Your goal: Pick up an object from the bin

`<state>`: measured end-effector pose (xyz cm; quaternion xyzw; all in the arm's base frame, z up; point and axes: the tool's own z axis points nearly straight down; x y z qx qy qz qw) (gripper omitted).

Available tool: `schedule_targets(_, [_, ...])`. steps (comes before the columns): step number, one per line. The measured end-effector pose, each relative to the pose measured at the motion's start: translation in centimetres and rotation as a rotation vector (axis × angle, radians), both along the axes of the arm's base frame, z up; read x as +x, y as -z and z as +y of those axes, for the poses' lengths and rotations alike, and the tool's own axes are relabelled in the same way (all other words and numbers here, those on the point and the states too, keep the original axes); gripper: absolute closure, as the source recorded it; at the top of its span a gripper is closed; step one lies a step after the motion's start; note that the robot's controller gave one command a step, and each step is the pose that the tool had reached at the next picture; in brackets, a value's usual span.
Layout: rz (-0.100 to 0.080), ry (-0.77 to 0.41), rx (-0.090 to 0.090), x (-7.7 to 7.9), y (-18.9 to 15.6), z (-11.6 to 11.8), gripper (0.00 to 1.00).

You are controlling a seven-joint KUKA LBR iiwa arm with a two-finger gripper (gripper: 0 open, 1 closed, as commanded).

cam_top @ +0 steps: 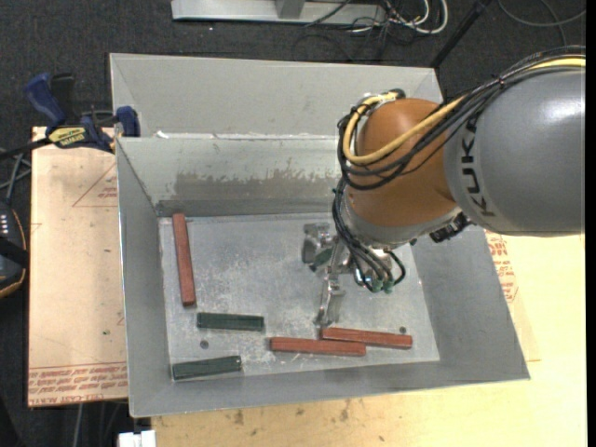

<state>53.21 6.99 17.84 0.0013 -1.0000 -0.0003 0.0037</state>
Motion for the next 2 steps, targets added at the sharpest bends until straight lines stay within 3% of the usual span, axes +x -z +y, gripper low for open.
schedule_targets(1, [-0.003,0.000,0.000,0.0,-0.2,0.0,0.00])
schedule_targets(2, [-0.005,-0.163,0.000,-0.1,-2.0,0.6,0.00])
